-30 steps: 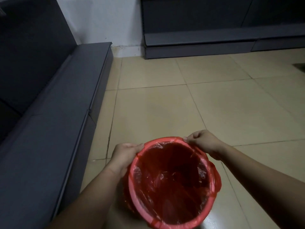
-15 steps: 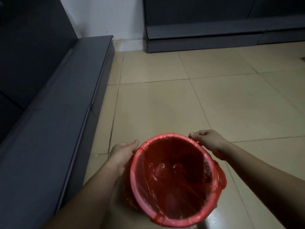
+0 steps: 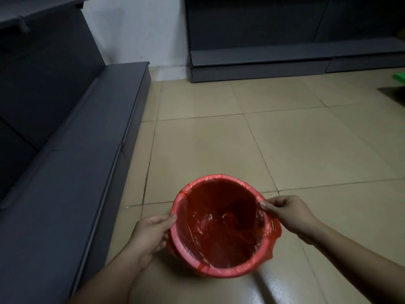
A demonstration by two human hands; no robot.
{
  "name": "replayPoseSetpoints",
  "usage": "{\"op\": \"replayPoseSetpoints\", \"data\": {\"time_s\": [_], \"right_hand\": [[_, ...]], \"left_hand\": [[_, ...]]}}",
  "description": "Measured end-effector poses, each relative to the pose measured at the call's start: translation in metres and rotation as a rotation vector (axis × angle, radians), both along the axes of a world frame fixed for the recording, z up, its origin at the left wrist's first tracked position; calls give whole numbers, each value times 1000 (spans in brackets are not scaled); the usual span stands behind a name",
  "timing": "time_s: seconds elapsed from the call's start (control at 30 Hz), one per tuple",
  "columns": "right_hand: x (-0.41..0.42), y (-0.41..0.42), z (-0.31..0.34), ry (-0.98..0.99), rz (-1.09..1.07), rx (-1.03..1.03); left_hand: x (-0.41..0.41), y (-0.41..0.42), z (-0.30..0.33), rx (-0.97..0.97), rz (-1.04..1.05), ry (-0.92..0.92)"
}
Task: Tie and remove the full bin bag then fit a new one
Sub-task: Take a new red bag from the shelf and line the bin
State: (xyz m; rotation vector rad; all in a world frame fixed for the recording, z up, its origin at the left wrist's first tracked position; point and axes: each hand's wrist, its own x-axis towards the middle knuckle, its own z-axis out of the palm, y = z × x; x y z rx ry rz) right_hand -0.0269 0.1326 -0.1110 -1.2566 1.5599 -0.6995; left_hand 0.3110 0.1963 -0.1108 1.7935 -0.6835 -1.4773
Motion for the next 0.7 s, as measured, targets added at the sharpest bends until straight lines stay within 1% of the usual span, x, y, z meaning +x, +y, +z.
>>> {"op": "replayPoseSetpoints", "data": {"time_s": [0.13, 0.3, 0.43, 0.57, 0.7], "right_hand": [[4, 3, -5, -42, -94, -19], [15, -4, -9, -172, -174, 16], [11, 2, -13, -233, -218, 43], [6, 7, -21, -126, -200, 63], [12, 11, -22, -61, -128, 74]], "left_hand": [[-8, -4, 2, -39, 116, 90], [-5, -19, -1, -92, 208, 84], [0, -13, -9, -66, 222, 80], [-1, -11, -19, -55, 217, 30], [1, -10, -25, -24, 196, -16]]}}
